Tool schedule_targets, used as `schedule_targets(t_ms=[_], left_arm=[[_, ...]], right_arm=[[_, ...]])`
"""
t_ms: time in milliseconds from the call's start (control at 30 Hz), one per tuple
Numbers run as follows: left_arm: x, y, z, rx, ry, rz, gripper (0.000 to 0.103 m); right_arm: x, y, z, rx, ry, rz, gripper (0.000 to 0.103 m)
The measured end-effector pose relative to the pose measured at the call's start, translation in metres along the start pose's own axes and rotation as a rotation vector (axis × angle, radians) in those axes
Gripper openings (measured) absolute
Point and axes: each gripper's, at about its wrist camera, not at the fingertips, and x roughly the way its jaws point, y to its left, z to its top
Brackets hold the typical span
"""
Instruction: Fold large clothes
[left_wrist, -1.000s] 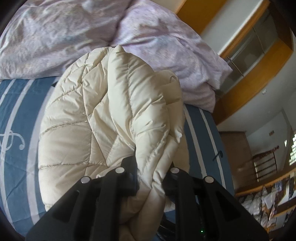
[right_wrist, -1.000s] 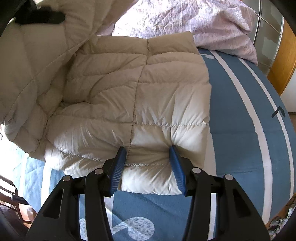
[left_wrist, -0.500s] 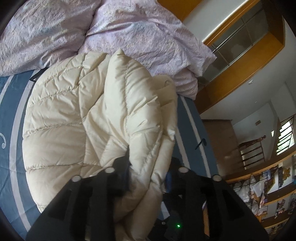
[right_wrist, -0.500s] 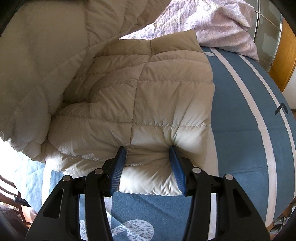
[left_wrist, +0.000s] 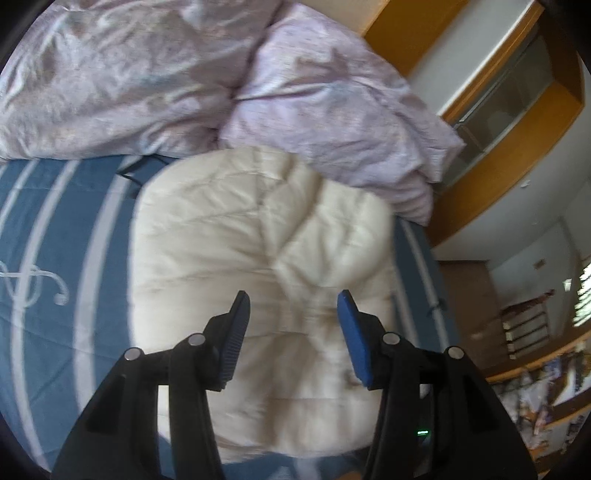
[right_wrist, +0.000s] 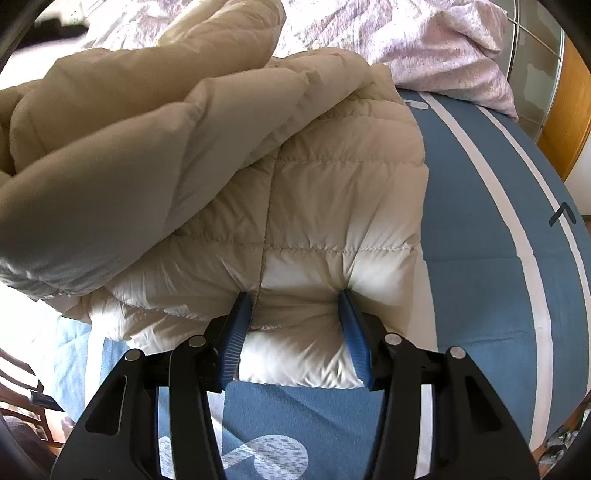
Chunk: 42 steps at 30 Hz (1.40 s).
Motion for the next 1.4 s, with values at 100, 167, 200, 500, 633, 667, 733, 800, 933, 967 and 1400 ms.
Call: schedule_targets(t_ms=[100,167,200,500,633,667,733,800,933,967,1400], left_arm=[[0.003,0.014,-0.007,0.020,-0.003,0.067,0.050],[0.007,0.017,-0.012,0.037,0.001,0.091,0.050],[0.011,0.018,-0.015,0.051,0.006,0.104,0.050],[0.042,0.003,-0.041,0.116,0.035,0.141,0.050],[0.053,-0.002,-0.054,0.138,0.054,0.139,0.051],[0.054,-0.002,-0.055,0.140,0.057,0.138,0.051],[0.058,-0.004,-0.060,0.146,0.064,0.137,0.051],[0.061,-0.005,-0.065,0.154,0.067,0.135,0.051],[0.067,-0.010,-0.070,0.168,0.075,0.136,0.052],[0.068,-0.011,-0.071,0.171,0.076,0.136,0.052],[0.085,-0.018,-0.073,0.199,0.077,0.157,0.053]], right_arm=[[0.000,0.001,-0.001,0.005,0.000,0.000,0.051],[-0.001,0.001,-0.001,0.008,-0.003,0.000,0.051],[-0.001,0.002,-0.002,0.010,-0.004,-0.001,0.051],[-0.004,-0.003,-0.006,0.021,-0.008,0.006,0.051],[-0.006,-0.005,-0.009,0.030,-0.008,0.009,0.051],[-0.007,-0.005,-0.010,0.032,-0.008,0.009,0.051],[-0.008,-0.006,-0.012,0.035,-0.007,0.010,0.051],[-0.009,-0.007,-0.013,0.036,-0.007,0.010,0.051],[-0.011,-0.007,-0.016,0.042,-0.006,0.011,0.051],[-0.012,-0.008,-0.016,0.044,-0.007,0.011,0.051],[-0.020,-0.006,-0.027,0.064,-0.011,-0.008,0.051]])
